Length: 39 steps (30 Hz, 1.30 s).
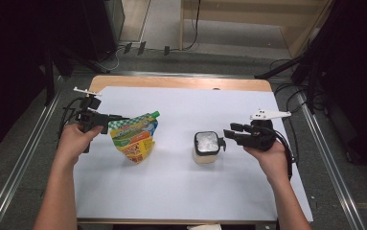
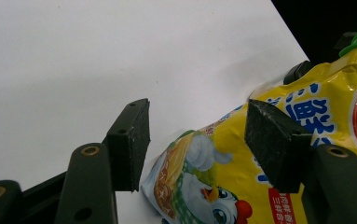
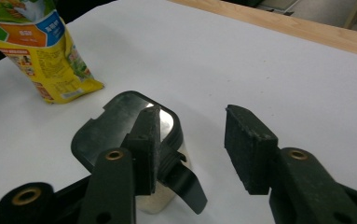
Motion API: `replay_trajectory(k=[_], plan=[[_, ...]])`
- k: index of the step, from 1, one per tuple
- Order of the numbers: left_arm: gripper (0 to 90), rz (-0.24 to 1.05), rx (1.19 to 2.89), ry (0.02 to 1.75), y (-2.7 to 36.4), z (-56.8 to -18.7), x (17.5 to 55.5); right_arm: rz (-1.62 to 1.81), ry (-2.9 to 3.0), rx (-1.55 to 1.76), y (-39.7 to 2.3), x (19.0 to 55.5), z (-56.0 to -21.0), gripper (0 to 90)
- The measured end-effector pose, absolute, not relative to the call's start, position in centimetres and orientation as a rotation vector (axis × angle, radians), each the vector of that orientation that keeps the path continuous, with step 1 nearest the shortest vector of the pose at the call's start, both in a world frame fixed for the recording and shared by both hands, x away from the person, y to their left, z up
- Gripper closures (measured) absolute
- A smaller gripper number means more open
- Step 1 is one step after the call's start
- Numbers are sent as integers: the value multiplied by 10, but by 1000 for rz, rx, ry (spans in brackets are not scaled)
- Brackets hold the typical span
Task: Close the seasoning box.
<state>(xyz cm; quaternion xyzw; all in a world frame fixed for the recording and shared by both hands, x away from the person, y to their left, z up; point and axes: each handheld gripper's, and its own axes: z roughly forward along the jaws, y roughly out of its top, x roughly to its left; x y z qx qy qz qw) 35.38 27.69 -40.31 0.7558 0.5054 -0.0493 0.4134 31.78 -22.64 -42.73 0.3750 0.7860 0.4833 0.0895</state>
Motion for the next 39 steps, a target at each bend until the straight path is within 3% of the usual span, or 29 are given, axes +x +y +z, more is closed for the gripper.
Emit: replay_trajectory(k=[19,29,39], plan=[[413,-141,1900,1288,278,-410,356,1391,2271,1287,-258,335,-468,465],[413,-144,1904,1290,278,-412,357,1274,2208,1317,-256,339,-482,356],[412,-145,1907,1294,278,-413,357,1251,2204,1306,-254,339,-485,314]])
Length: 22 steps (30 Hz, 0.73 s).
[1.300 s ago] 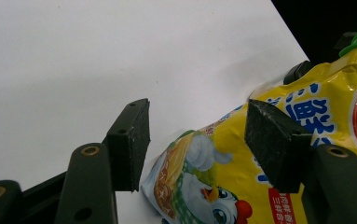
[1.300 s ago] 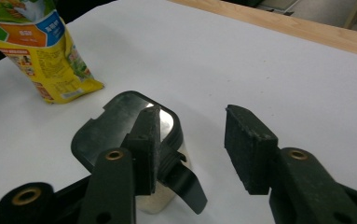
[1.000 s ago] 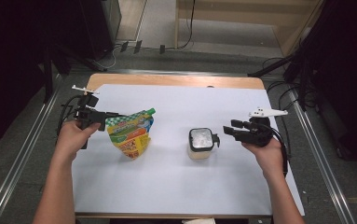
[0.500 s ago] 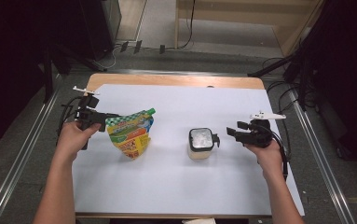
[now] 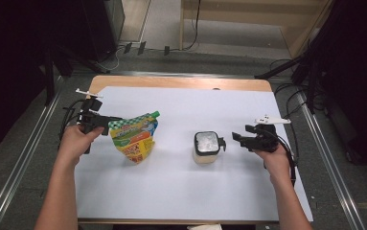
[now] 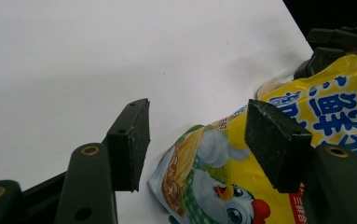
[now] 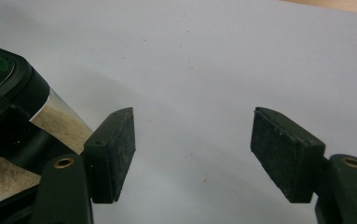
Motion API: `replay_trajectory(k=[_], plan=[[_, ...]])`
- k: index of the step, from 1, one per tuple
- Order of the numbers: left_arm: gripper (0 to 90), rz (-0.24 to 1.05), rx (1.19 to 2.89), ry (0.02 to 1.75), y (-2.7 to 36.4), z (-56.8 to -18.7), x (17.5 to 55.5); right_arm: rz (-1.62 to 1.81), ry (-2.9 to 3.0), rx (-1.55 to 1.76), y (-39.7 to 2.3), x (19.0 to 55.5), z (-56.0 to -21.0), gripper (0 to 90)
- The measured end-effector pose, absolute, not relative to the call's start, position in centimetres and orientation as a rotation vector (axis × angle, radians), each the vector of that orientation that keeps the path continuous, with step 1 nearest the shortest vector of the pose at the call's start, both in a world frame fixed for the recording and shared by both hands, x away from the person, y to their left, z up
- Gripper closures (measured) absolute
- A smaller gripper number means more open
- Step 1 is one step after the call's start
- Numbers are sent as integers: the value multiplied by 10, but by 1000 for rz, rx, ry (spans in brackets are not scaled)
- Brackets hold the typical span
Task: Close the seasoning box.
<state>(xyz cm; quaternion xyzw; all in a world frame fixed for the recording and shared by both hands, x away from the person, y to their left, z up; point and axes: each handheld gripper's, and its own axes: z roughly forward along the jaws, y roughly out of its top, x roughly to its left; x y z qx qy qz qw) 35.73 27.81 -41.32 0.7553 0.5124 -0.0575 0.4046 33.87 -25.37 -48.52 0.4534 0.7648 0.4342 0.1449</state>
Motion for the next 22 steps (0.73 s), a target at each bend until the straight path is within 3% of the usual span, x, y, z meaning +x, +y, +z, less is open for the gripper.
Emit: replay_trajectory(k=[22], plan=[[410,-147,1912,1295,279,-414,358,1243,2214,1290,-251,338,-486,302]])
